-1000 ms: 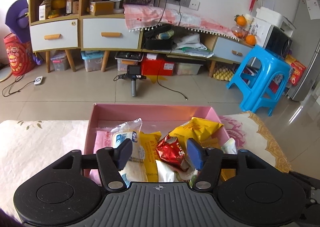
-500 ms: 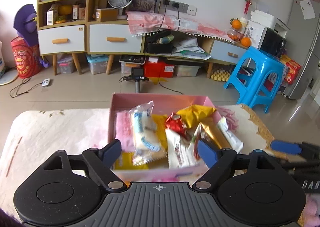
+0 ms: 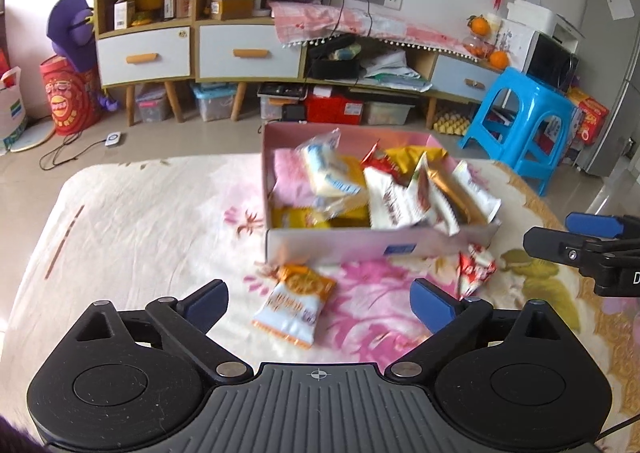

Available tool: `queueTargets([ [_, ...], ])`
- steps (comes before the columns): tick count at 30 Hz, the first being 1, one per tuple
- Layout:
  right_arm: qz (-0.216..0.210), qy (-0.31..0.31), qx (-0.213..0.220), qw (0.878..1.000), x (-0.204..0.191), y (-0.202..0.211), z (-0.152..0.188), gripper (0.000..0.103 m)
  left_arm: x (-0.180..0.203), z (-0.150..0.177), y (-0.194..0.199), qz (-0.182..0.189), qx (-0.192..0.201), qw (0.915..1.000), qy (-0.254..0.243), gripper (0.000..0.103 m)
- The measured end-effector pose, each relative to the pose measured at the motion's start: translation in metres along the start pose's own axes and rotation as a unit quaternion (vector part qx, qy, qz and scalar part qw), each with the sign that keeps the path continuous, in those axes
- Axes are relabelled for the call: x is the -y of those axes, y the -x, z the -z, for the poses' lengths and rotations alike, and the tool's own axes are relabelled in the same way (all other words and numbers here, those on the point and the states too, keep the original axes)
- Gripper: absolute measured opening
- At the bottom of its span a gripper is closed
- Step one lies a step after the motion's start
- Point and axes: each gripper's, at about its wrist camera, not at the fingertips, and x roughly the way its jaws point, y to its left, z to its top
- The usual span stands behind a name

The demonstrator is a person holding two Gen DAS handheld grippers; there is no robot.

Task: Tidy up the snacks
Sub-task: 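Move both tools back toward the remaining snacks, then grasp the orange-printed packet with the left tool while the right tool grasps the red-white candy packet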

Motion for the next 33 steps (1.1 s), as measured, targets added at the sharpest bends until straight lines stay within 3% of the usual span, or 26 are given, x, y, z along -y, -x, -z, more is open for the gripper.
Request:
queueTargets([
  [9, 0.021, 0.071, -0.025, 0.997, -0.012, -0.017, 0.031, 0.092, -0.012, 0.031, -0.024, -0.005, 0.017, 0.9985, -0.051, 0.099],
  [28, 0.024, 0.044, -0.064, 0.997, 0.013, -0.076, 0.052, 0.091, -0.025, 0.038, -0.074, 0.026, 0.016, 0.9979, -0.058, 0.096],
  [33, 0.021, 0.038, -0.065, 0.997, 0.014, -0.083, 0.050, 0.084, -0.023, 0.036, -0.074, 0.024, 0.022, 0.9973, -0.065, 0.080],
])
